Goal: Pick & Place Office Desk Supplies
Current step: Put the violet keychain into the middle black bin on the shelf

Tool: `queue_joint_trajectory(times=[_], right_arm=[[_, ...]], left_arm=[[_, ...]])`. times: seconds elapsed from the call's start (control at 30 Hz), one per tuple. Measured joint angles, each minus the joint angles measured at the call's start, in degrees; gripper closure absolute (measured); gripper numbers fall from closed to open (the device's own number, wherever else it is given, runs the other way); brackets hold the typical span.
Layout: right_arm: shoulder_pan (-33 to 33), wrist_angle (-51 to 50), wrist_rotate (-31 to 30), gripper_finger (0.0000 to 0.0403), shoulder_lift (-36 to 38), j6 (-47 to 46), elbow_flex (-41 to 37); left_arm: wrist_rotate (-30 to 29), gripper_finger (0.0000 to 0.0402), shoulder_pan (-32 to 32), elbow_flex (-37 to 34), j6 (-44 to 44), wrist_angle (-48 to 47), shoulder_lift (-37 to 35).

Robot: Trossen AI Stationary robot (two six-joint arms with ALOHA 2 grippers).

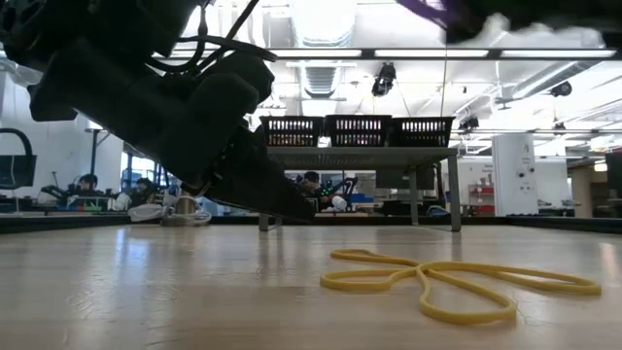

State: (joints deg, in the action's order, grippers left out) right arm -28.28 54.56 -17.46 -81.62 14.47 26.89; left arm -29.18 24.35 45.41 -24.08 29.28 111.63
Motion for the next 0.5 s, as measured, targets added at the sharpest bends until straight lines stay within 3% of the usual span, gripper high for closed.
queue_joint_trajectory(times=[0.13,0.23,0.5], right_arm=[[8.42,-6.49,8.83,0.0375,0.13,3.66,8.53],[16.69,-17.73,14.7,0.0375,0.13,4.03,16.76],[40.23,-54.12,15.83,0.0374,-0.36,-1.99,37.6]], left_arm=[[-0.01,0.0284,-0.08,0.0,0.0,0.09,0.0],[-0.01,0.0284,-0.08,0.0,0.0,0.09,0.0],[-0.01,0.0284,-0.08,0.0,0.09,-0.63,0.0]])
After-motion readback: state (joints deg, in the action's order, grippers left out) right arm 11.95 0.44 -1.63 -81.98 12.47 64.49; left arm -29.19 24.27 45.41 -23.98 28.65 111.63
